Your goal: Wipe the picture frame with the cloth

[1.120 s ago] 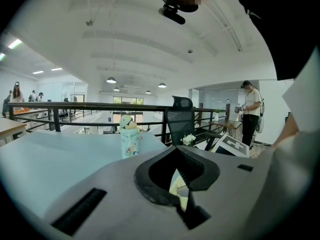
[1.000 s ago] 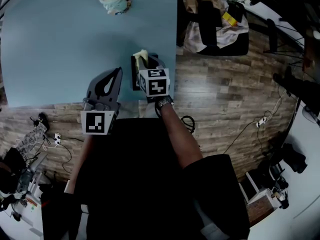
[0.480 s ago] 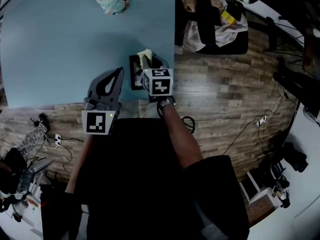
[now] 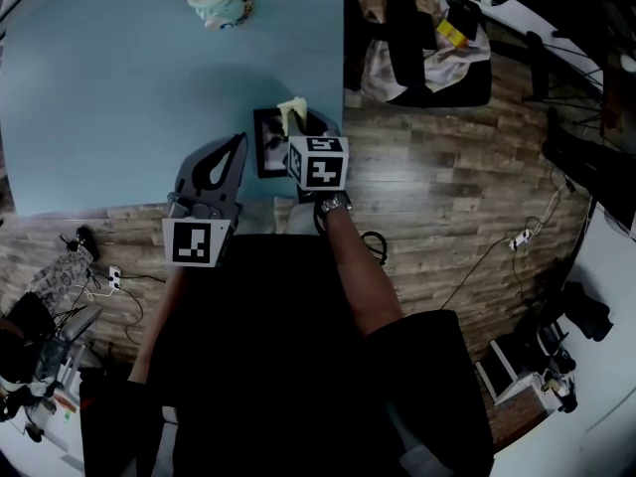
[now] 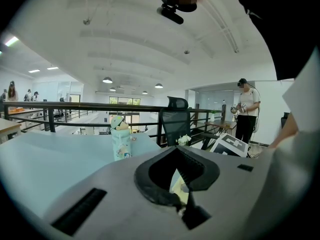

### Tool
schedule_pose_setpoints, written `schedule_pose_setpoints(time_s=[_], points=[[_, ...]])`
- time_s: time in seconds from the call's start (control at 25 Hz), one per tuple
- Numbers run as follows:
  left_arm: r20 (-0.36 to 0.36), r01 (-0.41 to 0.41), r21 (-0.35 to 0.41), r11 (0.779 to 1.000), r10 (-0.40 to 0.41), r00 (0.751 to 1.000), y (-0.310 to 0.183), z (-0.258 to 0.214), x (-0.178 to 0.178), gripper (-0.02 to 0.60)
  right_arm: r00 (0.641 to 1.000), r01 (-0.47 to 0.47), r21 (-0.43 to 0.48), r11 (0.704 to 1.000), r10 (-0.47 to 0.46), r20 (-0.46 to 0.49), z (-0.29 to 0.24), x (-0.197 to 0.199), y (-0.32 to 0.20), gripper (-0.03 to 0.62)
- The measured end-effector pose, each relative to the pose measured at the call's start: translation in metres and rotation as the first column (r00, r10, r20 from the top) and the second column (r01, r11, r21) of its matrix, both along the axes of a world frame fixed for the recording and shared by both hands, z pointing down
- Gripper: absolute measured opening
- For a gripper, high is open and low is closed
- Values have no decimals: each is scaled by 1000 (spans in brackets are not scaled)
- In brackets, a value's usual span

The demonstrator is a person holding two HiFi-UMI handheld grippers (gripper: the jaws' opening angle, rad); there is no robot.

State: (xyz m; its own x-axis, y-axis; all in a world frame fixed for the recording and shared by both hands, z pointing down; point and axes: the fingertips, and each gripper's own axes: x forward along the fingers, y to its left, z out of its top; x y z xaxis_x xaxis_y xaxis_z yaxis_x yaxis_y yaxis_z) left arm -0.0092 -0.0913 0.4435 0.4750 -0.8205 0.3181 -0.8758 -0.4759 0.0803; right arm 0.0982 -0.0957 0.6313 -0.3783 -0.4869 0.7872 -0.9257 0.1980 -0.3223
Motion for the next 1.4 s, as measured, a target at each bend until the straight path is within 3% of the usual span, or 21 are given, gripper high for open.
schedule_pose_setpoints(time_s=[1.4], points=[[-4, -57, 17, 998, 57, 998, 7, -4, 12, -3, 984, -173, 20, 985, 173, -47, -11, 65, 15, 58]])
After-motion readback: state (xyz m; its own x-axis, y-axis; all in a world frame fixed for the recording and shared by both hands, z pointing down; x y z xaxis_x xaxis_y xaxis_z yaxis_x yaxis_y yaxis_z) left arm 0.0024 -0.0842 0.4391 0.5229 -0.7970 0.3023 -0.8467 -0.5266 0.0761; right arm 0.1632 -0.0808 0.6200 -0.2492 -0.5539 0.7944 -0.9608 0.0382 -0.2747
